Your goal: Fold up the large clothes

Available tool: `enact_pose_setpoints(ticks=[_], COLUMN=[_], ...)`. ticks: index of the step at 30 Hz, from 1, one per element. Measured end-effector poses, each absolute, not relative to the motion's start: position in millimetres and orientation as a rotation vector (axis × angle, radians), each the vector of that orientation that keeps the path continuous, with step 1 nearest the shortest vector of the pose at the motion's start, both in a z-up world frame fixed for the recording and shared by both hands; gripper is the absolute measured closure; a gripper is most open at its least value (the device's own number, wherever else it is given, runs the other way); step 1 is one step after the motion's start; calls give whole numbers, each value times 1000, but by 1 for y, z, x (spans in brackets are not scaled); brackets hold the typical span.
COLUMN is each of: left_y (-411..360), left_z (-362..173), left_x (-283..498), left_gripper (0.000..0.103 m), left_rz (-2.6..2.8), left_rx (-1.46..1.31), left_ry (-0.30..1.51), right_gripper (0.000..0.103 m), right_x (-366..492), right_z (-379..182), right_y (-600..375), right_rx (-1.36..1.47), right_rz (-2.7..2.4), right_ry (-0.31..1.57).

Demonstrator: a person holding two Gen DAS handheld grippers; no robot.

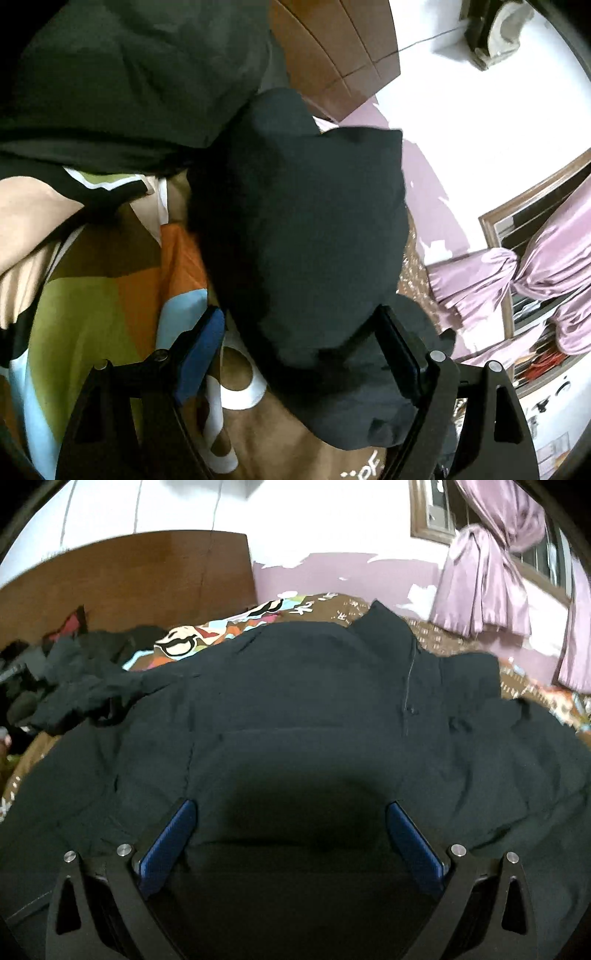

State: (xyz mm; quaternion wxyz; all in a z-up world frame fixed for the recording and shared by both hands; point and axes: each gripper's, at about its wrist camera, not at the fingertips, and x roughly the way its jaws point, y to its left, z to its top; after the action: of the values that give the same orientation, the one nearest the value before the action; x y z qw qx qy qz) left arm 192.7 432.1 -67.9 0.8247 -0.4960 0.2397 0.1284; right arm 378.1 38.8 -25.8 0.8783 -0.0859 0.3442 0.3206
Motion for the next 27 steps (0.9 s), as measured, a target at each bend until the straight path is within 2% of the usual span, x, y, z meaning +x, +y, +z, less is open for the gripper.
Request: enact_pose_setpoints(ticks=[1, 3, 4, 5, 8, 12, 19, 22, 27], left_y=[433, 432, 431, 428, 416, 372, 254, 196, 113], left_z=[-70, -70, -68, -65, -41, 21, 97, 100, 76], left_x=[194, 198, 198, 199, 192, 182, 199, 208, 239], left_gripper=[26, 41, 57, 69, 83, 87, 87, 87, 87], left_rz=[266, 253, 254, 262, 299, 279, 49, -52, -219], left_rx=[-1055, -1050, -1034, -1014, -931, -647, -227, -111, -5], left_ry=[511, 508, 511, 515, 502, 426, 367, 379, 467], right_gripper=[0, 0, 0, 0, 0, 0, 0, 0, 0], right_x=[379, 377, 376, 377, 375, 372, 358, 364, 372], right_z=[-27, -26, -26, -26, -27, -25, 26, 38, 37], right_y=[37, 38, 38, 38, 39, 36, -38, -72, -124], right_rx=[-167, -160, -161, -162, -161, -142, 65, 142, 257], right_rz=[674, 676, 674, 673, 673, 674, 544, 454, 312], right_ry=[723, 722, 718, 717, 714, 710, 493, 492, 523])
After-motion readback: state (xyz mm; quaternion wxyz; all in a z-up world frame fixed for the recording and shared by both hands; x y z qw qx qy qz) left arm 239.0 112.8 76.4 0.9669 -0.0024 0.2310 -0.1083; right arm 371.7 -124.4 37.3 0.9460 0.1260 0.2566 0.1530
